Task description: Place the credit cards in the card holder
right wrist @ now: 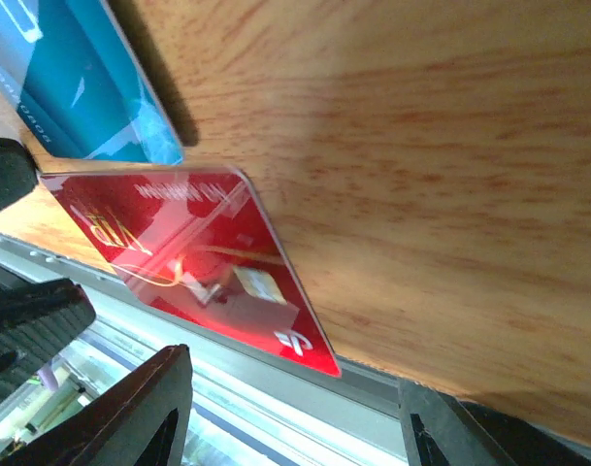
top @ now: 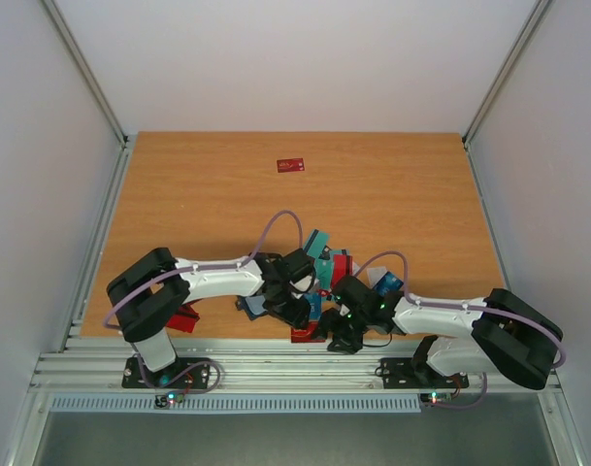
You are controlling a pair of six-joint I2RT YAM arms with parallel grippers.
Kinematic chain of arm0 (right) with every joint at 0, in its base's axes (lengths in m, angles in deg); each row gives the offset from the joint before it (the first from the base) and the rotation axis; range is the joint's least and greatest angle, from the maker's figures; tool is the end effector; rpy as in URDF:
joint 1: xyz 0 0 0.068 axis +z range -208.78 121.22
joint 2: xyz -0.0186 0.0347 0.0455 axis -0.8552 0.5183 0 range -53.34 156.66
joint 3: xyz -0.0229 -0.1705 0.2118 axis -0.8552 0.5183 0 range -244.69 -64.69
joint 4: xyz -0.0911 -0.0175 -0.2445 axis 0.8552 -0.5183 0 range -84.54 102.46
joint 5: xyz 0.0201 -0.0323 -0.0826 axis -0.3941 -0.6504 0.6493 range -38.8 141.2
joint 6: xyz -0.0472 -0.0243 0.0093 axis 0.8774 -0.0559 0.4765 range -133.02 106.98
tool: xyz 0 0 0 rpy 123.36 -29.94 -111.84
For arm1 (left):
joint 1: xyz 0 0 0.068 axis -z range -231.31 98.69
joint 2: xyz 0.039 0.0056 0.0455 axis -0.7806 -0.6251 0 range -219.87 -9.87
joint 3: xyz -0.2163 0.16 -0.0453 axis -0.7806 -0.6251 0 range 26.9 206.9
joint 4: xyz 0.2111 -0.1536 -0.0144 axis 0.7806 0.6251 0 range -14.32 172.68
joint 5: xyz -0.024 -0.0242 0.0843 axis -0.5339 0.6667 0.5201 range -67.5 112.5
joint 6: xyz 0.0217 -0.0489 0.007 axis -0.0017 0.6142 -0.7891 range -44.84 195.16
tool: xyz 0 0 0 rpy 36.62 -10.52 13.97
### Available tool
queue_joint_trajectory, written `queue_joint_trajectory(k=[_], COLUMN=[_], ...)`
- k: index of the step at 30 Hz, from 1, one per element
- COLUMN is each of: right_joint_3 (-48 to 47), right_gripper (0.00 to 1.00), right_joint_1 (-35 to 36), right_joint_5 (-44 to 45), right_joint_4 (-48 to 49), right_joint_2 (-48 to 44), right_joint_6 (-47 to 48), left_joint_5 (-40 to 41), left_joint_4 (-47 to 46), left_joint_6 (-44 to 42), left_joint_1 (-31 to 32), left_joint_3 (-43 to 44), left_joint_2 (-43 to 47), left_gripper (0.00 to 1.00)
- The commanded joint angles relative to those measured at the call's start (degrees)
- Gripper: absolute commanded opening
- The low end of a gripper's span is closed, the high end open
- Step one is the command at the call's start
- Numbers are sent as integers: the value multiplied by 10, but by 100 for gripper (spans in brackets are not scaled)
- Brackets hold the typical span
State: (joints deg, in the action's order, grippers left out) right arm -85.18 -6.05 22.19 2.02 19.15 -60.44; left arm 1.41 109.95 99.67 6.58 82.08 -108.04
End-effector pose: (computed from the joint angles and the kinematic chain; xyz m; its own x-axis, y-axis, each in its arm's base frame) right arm 0.0997 0.1596 0.1160 -0.9757 -0.2189 0.0035 -0.1676 0.7570 0.6315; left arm 0.1493 -0.2620 0.1471 -0.8171 0.5739 -0.0552 0.5424 0.7328 -0.4109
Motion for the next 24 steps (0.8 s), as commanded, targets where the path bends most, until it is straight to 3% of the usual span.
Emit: queue_joint_trajectory(k=[1, 9, 24], right_joint_3=[11, 32, 39], right_gripper=[59, 56, 30], right_joint_1=[2, 2, 1], right_joint_5=[29, 29, 30], right_joint_4=[28, 96, 137], right_joint_2=[-5, 2, 11], right_joint_6=[1, -21, -34], left_joint_5=[-19, -32, -41], left_joint_4=[-38, -61, -74], left_joint_6=[-8, 22, 34], left_joint_1=[-1, 0, 0], left_joint_3=[-18, -59, -77], left_joint_2=[-17, 9, -2], left_gripper=[48, 47, 43])
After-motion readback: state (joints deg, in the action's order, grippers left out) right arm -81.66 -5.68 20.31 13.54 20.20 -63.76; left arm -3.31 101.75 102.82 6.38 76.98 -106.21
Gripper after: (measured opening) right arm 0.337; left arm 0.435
